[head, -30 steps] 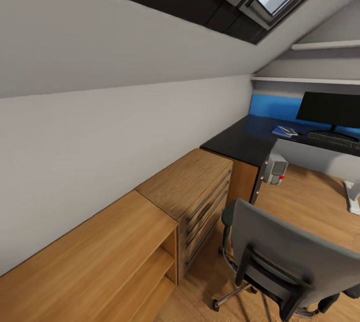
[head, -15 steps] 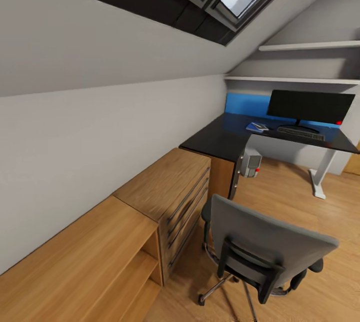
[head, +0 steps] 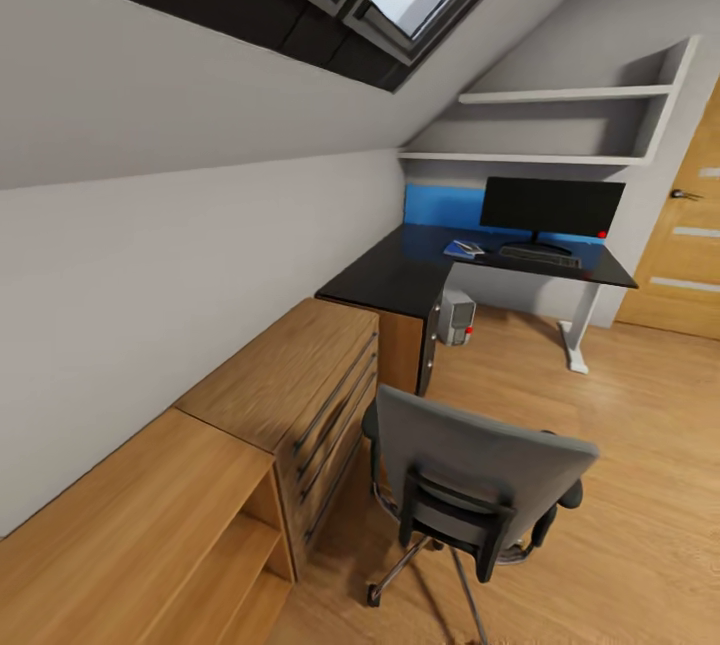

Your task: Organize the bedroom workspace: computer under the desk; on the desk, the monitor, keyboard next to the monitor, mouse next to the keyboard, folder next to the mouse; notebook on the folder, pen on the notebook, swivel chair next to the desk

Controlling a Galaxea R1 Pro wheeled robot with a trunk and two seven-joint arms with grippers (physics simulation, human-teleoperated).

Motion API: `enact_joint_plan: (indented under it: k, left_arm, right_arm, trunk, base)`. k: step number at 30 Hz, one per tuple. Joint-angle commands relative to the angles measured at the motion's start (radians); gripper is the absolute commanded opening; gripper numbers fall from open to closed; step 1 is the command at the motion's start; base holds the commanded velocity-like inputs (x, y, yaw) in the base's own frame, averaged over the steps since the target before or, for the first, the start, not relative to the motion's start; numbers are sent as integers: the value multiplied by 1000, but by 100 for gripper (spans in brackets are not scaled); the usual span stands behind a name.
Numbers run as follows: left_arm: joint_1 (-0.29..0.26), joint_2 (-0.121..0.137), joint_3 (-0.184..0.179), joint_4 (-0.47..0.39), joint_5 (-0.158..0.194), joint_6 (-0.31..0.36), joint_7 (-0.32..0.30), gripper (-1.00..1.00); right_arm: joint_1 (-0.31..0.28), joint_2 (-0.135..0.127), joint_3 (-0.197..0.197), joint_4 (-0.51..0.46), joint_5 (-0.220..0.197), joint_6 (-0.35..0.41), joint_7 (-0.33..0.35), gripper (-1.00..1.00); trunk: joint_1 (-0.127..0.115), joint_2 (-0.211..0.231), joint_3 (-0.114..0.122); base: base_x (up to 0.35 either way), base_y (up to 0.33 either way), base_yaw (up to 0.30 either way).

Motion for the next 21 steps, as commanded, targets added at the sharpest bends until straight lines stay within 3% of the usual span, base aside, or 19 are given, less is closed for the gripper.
enact_joint_plan:
  k: [1, 21]
  left_arm:
    - [1, 1, -8, -2, 9, -1, 1, 100]
    - [1, 3, 0, -8, 18, -5, 5, 100]
  right_arm:
    - [0, 0, 8, 0, 1, 0, -9, 100]
    - [0, -1, 7, 0, -3, 0, -9, 100]
  trunk:
    - [0, -1, -1]
    - [0, -1, -1]
  base:
    - [0, 0, -299]
    - [0, 0, -300]
